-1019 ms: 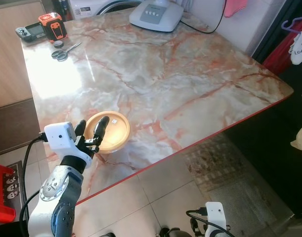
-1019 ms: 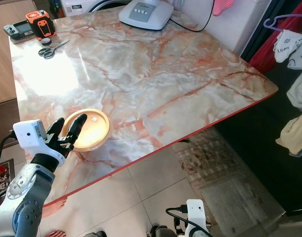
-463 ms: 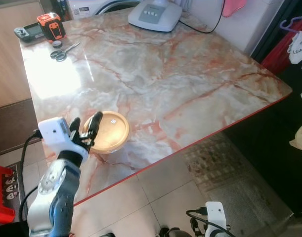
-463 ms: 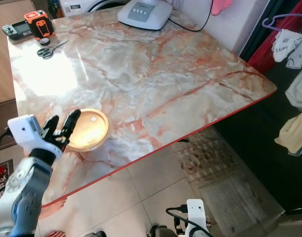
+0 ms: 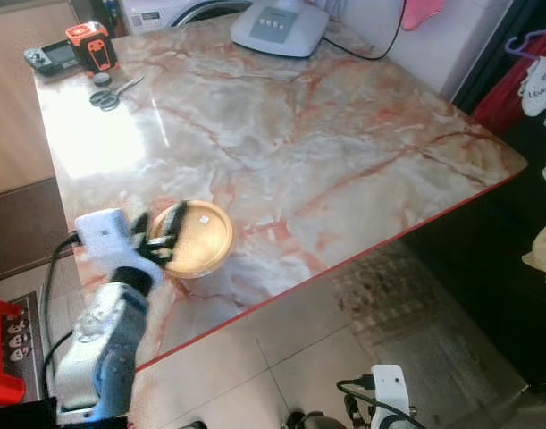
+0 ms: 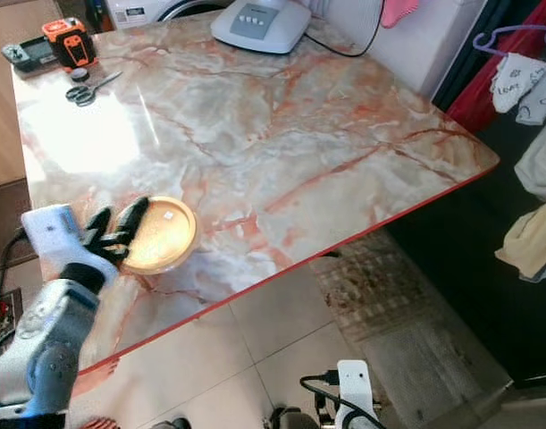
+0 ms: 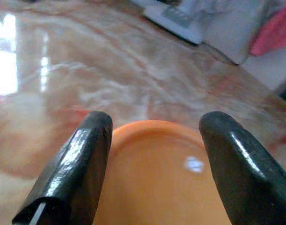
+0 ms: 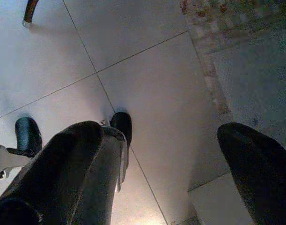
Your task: Restocking fridge
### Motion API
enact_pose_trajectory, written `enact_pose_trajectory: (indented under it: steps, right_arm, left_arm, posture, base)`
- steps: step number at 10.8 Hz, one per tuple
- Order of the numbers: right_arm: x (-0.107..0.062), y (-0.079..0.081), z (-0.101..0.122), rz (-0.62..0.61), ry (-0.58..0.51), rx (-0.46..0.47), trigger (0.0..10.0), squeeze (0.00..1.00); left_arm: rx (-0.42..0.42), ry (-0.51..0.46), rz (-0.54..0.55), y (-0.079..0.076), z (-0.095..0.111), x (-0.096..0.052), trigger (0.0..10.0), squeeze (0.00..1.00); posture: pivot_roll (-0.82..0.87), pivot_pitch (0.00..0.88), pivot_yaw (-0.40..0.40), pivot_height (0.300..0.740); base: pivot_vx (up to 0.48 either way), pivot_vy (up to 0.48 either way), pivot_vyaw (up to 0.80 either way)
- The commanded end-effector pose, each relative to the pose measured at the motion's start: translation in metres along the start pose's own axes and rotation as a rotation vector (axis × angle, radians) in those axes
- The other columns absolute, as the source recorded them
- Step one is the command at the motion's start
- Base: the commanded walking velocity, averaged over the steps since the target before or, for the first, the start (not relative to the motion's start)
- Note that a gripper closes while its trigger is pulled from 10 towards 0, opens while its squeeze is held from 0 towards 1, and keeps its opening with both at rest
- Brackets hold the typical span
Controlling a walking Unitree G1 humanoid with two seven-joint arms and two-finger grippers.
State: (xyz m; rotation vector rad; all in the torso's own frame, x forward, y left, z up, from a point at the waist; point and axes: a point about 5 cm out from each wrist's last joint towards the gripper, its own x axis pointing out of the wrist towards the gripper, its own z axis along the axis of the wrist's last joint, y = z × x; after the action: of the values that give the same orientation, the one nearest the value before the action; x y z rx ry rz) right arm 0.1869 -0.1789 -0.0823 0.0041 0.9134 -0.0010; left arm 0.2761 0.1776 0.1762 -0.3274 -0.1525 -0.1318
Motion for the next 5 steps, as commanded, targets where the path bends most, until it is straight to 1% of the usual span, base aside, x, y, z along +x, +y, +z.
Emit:
enact_pose_trajectory:
  steps: [1,2,3,5]
  right_arm:
    - [-0.0021,-0.0031,-0.0094,-0.011,0.03,0.004,10.0,0.0]
    - [-0.0021,-0.0033,-0.0094,-0.011,0.03,0.004,10.0,0.0]
    - [-0.0021,-0.0031,-0.0094,-0.011,0.03,0.004,10.0,0.0]
    - [-0.0022,-0.0027,-0.0097,-0.01,0.029,0.006,10.0,0.0]
  left_arm:
    - [0.045,-0.031,-0.022,-0.0042,0.008,-0.0019,10.0,0.0]
    - [0.074,-0.038,-0.024,-0.0043,0.0112,-0.0013,10.0,0.0]
    - [0.079,-0.038,-0.032,-0.0056,0.0123,-0.001,10.0,0.0]
    - [0.079,-0.001,-0.061,-0.0132,0.0035,-0.0054,10.0,0.0]
  posture:
    - [-0.1,0.193,-0.078,0.74]
    - [-0.1,0.194,-0.079,0.74]
    - [-0.1,0.194,-0.077,0.74]
    - [-0.1,0.188,-0.07,0.74]
  base:
    - [0.0,0.0,0.0]
    - [0.0,0.0,0.0]
    - [0.0,0.0,0.0]
    - [0.0,0.0,0.0]
